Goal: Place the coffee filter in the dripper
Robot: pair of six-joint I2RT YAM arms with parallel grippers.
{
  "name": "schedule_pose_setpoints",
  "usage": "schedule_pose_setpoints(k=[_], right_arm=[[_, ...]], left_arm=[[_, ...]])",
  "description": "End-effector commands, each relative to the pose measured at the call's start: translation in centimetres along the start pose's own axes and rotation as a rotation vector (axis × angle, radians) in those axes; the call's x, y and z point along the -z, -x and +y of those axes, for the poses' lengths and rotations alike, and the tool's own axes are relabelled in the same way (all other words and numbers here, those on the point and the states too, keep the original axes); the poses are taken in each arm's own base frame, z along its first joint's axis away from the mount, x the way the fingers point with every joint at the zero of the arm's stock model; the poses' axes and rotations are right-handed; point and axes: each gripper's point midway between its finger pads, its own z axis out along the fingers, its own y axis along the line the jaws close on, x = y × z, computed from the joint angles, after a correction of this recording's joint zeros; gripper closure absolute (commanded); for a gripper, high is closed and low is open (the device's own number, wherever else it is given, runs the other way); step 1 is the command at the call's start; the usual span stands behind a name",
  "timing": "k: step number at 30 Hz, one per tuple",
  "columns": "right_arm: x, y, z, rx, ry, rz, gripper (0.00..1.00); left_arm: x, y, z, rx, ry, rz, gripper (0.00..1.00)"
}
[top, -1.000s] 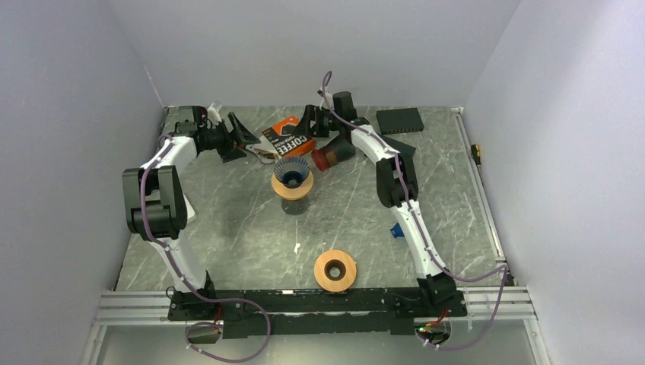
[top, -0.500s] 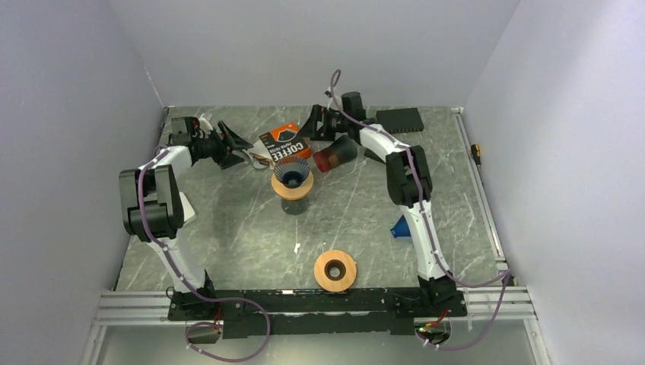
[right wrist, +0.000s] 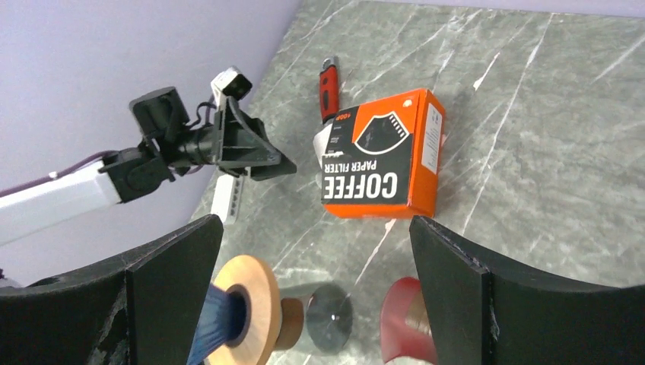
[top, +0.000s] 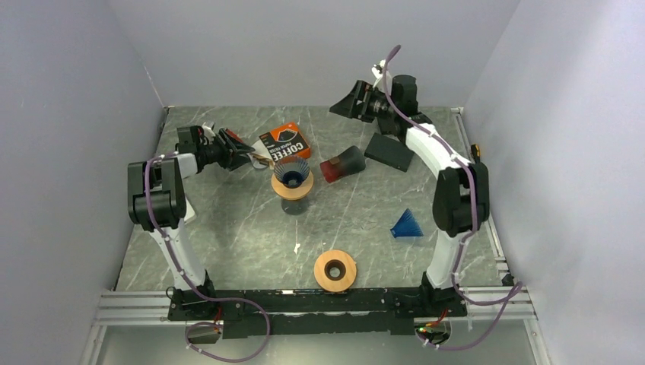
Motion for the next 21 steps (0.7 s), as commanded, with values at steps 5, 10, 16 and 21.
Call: schedule_pose_setpoints(k=[5, 10, 16, 21], right_arm=[[6.1, 0.1, 1.1, 0.033, -0.160, -0.101, 0.00], [8.1, -3.9, -1.1, -0.031, -0.267, -0.050, 0.01], [9.3, -9.2, -3.5, -0.111, -0.333, 0.041, 0.04], [9.7, -11.7, -4.6, -0.160, -0.351, 0.073, 0.05]], left_arm=[[-0.5, 0.5, 0.1, 0.003, -0.032, -0.019, 0.44], [-0.3, 0.6, 0.0, -0.004, -0.023, -0.029, 0.45], [-0.3, 0.7, -0.4, -0.010, -0.032, -0.032, 0.54], [-0.5, 1.1, -0.1, -0.008, -0.026, -0.033, 0.54]])
